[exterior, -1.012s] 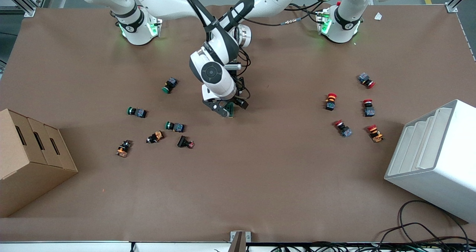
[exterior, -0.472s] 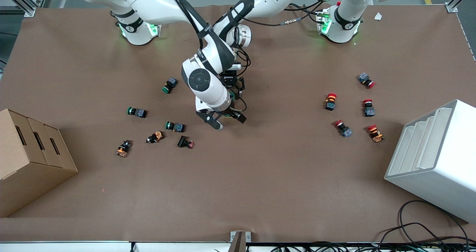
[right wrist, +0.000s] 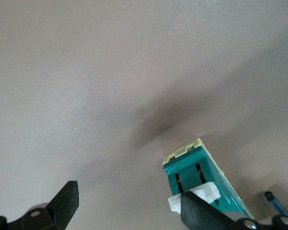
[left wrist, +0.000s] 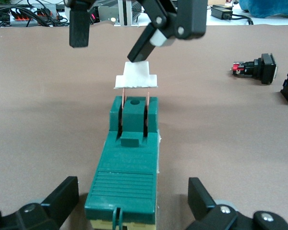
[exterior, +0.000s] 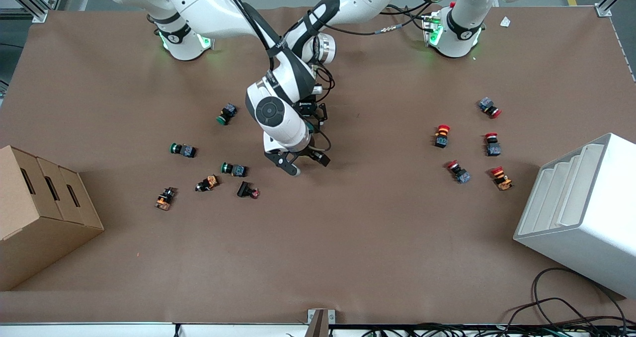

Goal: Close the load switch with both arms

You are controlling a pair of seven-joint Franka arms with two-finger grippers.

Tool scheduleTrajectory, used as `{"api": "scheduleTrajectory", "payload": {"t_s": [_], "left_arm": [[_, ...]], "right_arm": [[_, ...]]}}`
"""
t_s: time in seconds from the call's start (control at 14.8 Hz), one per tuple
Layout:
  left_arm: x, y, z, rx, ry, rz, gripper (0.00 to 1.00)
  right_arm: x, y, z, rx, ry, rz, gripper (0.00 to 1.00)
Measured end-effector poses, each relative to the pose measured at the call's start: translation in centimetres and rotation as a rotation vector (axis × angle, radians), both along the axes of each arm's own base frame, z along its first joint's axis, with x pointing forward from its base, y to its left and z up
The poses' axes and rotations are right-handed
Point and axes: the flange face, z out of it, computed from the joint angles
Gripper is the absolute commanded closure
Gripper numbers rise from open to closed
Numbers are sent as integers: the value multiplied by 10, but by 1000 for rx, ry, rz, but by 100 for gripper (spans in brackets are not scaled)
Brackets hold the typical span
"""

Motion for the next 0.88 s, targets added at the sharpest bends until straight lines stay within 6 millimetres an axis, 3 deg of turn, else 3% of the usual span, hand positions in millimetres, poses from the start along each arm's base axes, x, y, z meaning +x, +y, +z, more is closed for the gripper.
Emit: {"api": "scheduleTrajectory", "payload": {"t_s": [0.61, 0.88], "left_arm": [[0, 0, 0, -1, 0, 1, 0], [1, 0, 0, -3, 1, 2, 0]], "right_arm": [[10, 1, -33, 1, -46, 29, 0], [13, 1, -32, 5, -57, 43, 0]]}}
